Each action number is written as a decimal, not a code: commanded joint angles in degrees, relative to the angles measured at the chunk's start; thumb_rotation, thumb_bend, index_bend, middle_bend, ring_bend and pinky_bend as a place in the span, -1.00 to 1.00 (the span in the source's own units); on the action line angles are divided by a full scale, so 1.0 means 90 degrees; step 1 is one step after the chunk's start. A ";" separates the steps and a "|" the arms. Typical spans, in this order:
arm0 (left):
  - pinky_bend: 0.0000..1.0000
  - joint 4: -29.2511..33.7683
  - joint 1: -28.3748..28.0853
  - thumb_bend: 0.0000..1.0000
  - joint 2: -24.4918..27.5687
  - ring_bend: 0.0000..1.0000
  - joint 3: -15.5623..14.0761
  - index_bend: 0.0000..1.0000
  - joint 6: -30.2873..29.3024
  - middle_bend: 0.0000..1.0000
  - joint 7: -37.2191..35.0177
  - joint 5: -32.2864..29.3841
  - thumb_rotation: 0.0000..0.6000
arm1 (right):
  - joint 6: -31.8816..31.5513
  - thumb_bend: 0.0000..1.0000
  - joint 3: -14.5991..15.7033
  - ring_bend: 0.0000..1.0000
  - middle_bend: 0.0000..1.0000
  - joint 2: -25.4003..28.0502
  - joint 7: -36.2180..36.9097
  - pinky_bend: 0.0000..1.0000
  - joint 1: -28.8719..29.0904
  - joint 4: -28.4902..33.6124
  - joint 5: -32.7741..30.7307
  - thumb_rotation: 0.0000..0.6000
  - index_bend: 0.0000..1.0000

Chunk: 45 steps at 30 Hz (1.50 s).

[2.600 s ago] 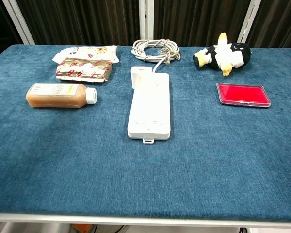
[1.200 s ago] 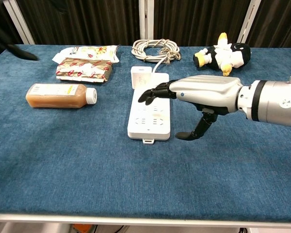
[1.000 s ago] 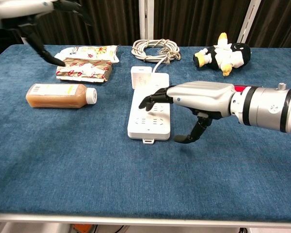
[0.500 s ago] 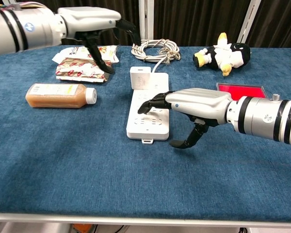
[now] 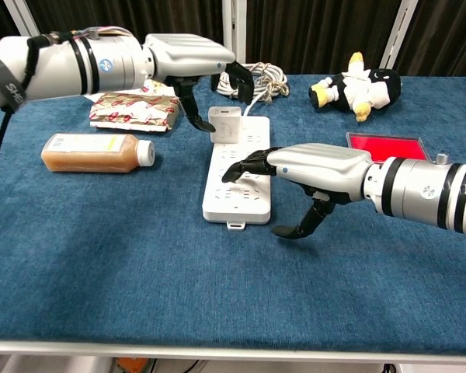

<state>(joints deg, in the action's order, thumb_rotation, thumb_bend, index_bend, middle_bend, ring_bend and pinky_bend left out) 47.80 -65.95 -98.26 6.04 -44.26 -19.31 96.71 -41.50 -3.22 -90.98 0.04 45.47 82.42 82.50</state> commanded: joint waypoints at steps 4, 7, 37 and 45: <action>-0.18 -0.0706 -0.0297 -0.57 -0.0424 -0.45 -0.0331 -0.33 -0.0171 -0.37 -0.0472 0.0219 1.00 | 0.0030 -0.50 0.0018 -1.00 -0.67 -0.0018 -0.0006 -1.00 0.0043 -0.0021 -0.0045 1.00 -0.71; -0.18 -0.0927 -0.0375 -0.56 -0.0530 -0.44 -0.0460 -0.30 -0.0181 -0.36 -0.0553 0.0271 1.00 | 0.0039 -0.50 0.0018 -1.00 -0.67 -0.0030 0.0001 -1.00 0.0065 -0.0033 -0.0070 1.00 -0.71; 0.69 -0.2671 -0.0274 -0.04 -0.1283 0.44 -0.1111 0.25 -0.0731 0.44 -0.1365 0.0228 1.00 | 0.0188 -0.50 0.0109 -1.00 -0.67 -0.0135 0.0172 -1.00 0.0208 -0.0226 -0.0206 1.00 -0.71; 0.69 -0.2658 -0.0243 -0.04 -0.1184 0.44 -0.1095 0.25 -0.0983 0.44 -0.1442 0.0153 1.00 | 0.0176 -0.49 0.0130 -1.00 -0.67 -0.0140 0.0174 -1.00 0.0202 -0.0224 -0.0237 1.00 -0.71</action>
<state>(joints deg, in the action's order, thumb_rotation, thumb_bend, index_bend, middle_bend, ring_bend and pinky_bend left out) 23.78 -68.15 -109.00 -3.83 -53.03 -32.27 98.16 -39.90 -2.07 -92.24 1.60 47.30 80.40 80.38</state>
